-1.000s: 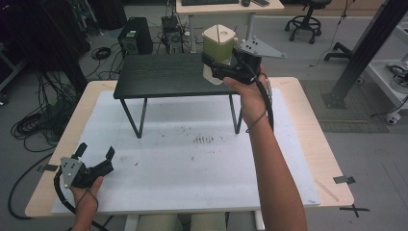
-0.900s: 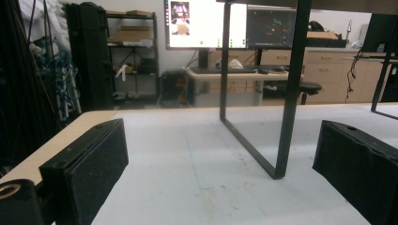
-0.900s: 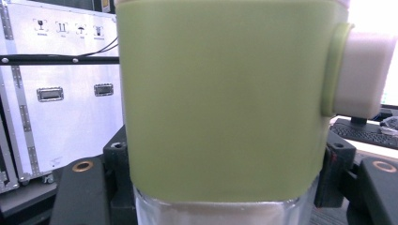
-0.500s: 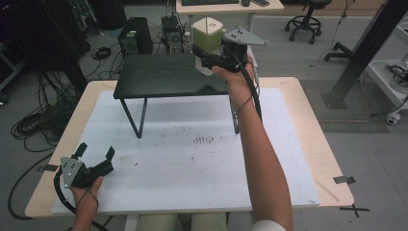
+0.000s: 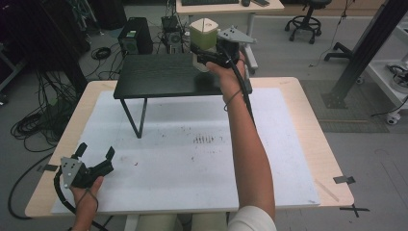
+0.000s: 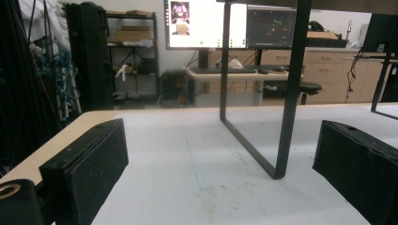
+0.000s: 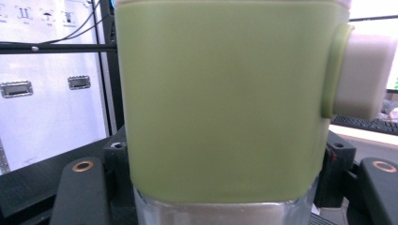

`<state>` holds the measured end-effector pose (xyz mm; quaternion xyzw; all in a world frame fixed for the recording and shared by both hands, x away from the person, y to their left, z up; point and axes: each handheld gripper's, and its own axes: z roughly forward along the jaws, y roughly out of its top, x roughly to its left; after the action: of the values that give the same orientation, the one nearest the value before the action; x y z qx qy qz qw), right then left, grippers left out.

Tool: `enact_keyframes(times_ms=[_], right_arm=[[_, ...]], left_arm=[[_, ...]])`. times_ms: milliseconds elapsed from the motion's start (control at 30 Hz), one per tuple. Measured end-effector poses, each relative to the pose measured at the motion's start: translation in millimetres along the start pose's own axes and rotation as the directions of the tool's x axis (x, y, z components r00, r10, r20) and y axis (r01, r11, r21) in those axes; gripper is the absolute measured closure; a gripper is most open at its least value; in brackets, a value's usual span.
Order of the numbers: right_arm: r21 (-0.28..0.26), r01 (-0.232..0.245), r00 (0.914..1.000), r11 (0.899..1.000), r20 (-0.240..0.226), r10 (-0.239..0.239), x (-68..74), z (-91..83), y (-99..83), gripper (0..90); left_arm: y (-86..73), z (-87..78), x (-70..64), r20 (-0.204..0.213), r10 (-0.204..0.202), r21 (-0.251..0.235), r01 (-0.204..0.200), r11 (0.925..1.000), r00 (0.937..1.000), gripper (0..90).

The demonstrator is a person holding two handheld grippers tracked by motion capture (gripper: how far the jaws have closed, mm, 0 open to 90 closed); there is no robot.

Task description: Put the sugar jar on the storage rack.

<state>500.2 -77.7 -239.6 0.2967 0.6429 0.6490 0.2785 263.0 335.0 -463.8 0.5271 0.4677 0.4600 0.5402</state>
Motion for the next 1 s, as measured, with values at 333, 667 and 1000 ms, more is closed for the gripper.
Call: enact_keyframes(times_ms=[333, 667, 1000], right_arm=[[0.016, -0.012, 0.9999, 1.0, 0.011, 0.012, -3.8, 14.7, -13.4, 29.9], [0.03, -0.022, 0.9997, 0.999, 0.007, 0.022, -3.1, 22.3, -23.4, 29.9], [0.011, 0.015, 0.9998, 1.0, 0.01, -0.015, -1.2, 22.2, -27.2, 29.8]], left_arm=[[0.0, 0.0, 0.0, 0.0, 0.0, 0.0, 0.0, 1.0, 1.0, 3.6], [0.0, -0.1, 0.0, -0.001, 0.001, 0.0, -0.001, 1.0, 1.0, 3.6], [-0.1, -0.1, -0.2, 0.0, 0.001, -0.001, -0.001, 1.0, 1.0, 3.6]])
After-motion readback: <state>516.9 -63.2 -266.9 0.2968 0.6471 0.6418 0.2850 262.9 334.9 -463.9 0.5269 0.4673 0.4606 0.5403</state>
